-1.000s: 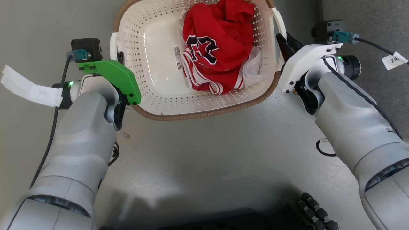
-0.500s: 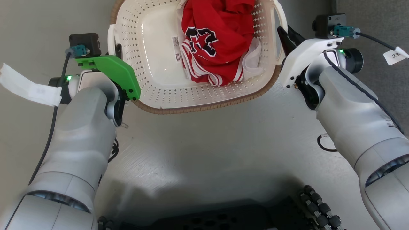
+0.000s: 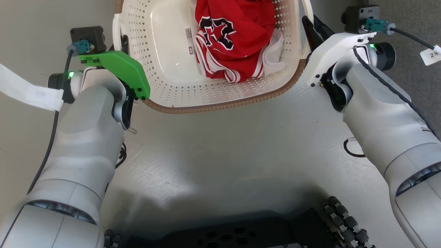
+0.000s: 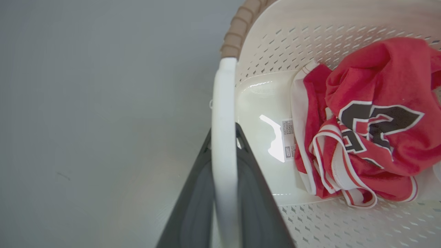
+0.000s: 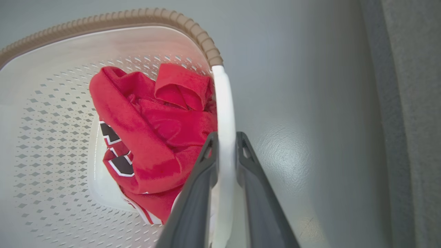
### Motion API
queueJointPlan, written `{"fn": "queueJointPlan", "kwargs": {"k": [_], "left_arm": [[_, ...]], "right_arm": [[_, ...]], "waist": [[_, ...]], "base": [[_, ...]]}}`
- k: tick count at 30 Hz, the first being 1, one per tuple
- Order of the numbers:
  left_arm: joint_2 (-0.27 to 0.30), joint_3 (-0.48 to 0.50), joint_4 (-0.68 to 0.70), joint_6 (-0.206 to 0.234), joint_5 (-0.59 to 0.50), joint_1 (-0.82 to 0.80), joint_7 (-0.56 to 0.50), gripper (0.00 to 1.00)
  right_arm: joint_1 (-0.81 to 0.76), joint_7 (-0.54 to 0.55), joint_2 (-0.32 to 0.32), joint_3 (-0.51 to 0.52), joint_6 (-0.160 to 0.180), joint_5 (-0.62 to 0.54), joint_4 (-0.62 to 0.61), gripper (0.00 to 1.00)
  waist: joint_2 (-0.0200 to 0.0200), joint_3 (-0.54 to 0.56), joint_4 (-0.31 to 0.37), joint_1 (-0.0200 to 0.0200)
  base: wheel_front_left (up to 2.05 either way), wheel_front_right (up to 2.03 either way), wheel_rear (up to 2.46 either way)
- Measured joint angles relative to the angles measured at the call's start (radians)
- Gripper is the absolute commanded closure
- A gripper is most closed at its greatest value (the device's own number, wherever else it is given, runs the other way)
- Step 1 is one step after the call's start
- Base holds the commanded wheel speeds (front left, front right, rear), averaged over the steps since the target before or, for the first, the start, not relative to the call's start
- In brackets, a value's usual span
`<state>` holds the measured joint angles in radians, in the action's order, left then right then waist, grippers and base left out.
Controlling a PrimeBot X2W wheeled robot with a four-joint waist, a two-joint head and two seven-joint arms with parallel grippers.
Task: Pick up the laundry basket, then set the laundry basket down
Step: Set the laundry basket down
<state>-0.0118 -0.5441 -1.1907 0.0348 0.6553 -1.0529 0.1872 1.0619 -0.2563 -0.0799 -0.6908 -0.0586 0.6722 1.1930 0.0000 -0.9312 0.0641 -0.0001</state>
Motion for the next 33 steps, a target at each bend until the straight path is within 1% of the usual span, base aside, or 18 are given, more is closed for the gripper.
{"fn": "queueJointPlan", "kwargs": {"k": [3, 10, 14, 17, 21, 27, 28, 29, 30, 31, 33], "left_arm": [[0.001, -0.002, -0.002, -0.001, 0.000, -0.007, 0.000, 1.00], [0.003, -0.002, -0.011, -0.018, 0.001, -0.017, -0.005, 1.00], [0.006, -0.002, -0.013, -0.027, 0.003, -0.021, -0.016, 1.00], [0.007, -0.002, -0.018, -0.043, 0.010, -0.028, -0.028, 1.00], [0.007, -0.002, -0.021, -0.045, 0.011, -0.030, -0.037, 1.00], [0.008, -0.002, -0.028, -0.065, 0.020, -0.033, -0.069, 1.00], [0.009, 0.000, -0.028, -0.072, 0.025, -0.035, -0.079, 1.00], [0.010, 0.005, -0.028, -0.075, 0.032, -0.037, -0.079, 1.00], [0.011, 0.006, -0.029, -0.081, 0.036, -0.039, -0.081, 0.50], [0.012, 0.003, -0.029, -0.098, 0.037, -0.039, -0.087, 0.00], [0.018, -0.003, -0.040, -0.106, 0.037, -0.039, -0.113, 0.00]], "right_arm": [[0.000, -0.007, 0.000, 0.001, -0.002, 0.001, 0.002, 1.00], [0.005, -0.009, 0.002, 0.007, -0.012, 0.006, 0.008, 1.00], [0.008, -0.009, 0.002, 0.007, -0.016, 0.006, 0.013, 1.00], [0.011, -0.009, 0.003, 0.006, -0.021, 0.006, 0.018, 1.00], [0.013, -0.008, 0.004, 0.005, -0.026, 0.006, 0.023, 1.00], [0.016, 0.009, 0.008, 0.002, -0.036, 0.008, 0.031, 1.00], [0.018, 0.010, 0.008, -0.001, -0.037, 0.008, 0.032, 0.86], [0.018, 0.010, 0.008, -0.004, -0.037, 0.008, 0.032, 0.43], [0.018, 0.010, 0.008, -0.008, -0.039, 0.008, 0.033, 0.00], [0.018, 0.010, 0.008, -0.011, -0.040, 0.008, 0.034, 0.00], [0.018, 0.011, -0.002, -0.013, -0.040, 0.007, 0.038, 0.00]], "waist": [[0.0000, -0.003, 0.000, 0.0000], [0.0000, -0.008, 0.002, 0.0000], [0.0000, -0.008, 0.002, 0.0000], [0.0000, -0.007, 0.002, 0.0000], [0.0000, -0.004, 0.002, 0.0000], [0.0000, 0.000, 0.003, 0.0000], [0.0000, 0.001, 0.003, 0.0000], [0.0000, 0.001, 0.004, 0.0000], [0.0000, 0.002, 0.004, 0.0000], [0.0000, 0.003, 0.004, 0.0000], [0.0000, 0.004, 0.005, 0.0001]], "base": [[0.00, 0.00, 0.00], [0.00, 0.00, 0.00], [0.00, 0.00, 0.00], [0.00, 0.00, 0.00], [0.00, 0.00, 0.00], [0.00, 0.00, 0.00], [0.00, 0.00, 0.00], [0.00, 0.00, 0.00], [0.00, 0.00, 0.00], [0.00, 0.00, 0.00], [0.00, 0.00, 0.00]]}}
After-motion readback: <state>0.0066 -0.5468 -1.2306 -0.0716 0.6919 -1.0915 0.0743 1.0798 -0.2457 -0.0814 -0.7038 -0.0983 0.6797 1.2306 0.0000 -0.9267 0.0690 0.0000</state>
